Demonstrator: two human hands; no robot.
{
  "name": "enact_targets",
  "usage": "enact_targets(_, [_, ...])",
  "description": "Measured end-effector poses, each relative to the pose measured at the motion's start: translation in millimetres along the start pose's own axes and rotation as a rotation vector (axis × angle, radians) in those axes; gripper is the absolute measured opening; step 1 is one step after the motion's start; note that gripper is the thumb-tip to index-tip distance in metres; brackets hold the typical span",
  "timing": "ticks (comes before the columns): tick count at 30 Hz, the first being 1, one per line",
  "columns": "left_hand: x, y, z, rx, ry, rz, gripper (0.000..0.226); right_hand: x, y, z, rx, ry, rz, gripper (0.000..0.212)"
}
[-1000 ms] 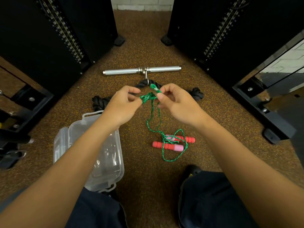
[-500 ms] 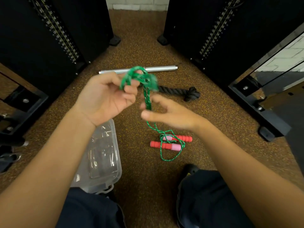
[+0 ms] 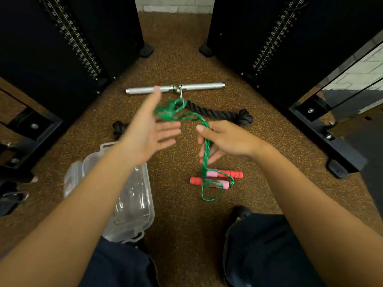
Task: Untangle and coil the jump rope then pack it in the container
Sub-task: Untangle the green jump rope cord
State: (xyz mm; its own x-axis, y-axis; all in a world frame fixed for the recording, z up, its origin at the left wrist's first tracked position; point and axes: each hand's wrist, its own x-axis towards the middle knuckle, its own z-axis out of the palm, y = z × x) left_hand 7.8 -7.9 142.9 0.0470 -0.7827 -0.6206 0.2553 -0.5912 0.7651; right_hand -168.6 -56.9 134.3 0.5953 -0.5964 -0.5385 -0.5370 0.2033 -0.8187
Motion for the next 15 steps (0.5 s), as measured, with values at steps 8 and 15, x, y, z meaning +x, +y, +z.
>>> enact_targets(8, [-6.8, -33.9, 34.3, 0.335, -0.501, -0.102, 0.069, 0.7, -11.4, -7.7, 0.612, 0.102, -0.130, 0.032])
enact_targets(15, [4.8, -47.4, 12.2, 0.876, -0.448, -0.098, 0.036, 1.8, -6.9, -21.3, 0.967, 0.346, -0.152, 0.032])
